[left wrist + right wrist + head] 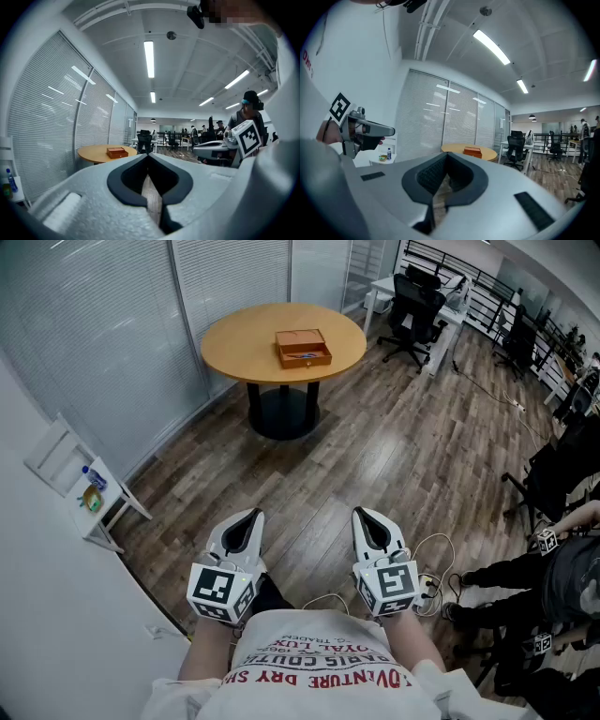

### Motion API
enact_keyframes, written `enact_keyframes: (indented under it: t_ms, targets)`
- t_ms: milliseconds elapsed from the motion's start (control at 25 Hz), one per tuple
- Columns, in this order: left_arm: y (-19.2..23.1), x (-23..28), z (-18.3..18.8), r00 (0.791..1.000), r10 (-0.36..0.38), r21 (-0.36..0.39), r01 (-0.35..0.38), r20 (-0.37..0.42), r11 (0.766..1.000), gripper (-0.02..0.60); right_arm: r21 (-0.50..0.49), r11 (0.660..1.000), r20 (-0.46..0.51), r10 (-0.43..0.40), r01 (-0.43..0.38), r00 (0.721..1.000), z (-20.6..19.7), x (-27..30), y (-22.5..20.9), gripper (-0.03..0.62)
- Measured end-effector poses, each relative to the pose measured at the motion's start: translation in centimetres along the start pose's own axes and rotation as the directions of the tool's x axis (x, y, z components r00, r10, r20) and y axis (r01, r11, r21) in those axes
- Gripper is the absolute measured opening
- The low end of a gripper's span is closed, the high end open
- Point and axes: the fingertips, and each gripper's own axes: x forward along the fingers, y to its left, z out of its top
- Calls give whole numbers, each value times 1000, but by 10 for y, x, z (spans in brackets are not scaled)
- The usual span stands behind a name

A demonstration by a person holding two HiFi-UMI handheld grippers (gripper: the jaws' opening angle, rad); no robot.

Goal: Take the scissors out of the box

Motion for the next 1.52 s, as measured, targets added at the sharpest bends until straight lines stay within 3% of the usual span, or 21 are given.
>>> enact_keyframes:
  t_ms: [560, 880, 1280, 1520]
  targets:
    - [12, 2, -7, 1000, 21, -3, -21, -21, 1000, 8, 10, 1000, -22, 16, -16, 1000, -7, 14, 3, 6]
    - [21, 9, -24, 997, 53, -32, -55, -58, 998, 8, 65, 995, -35, 76, -74, 996, -23, 32, 7, 7]
    - [86, 61, -30, 990, 94, -68, -101, -106, 993, 8, 93, 990, -109, 112, -102, 988, -35, 120, -5, 8]
    - [141, 119, -30, 991, 60, -74, -69, -117, 995, 8, 95, 993, -127, 86, -74, 988, -33, 194, -20, 8]
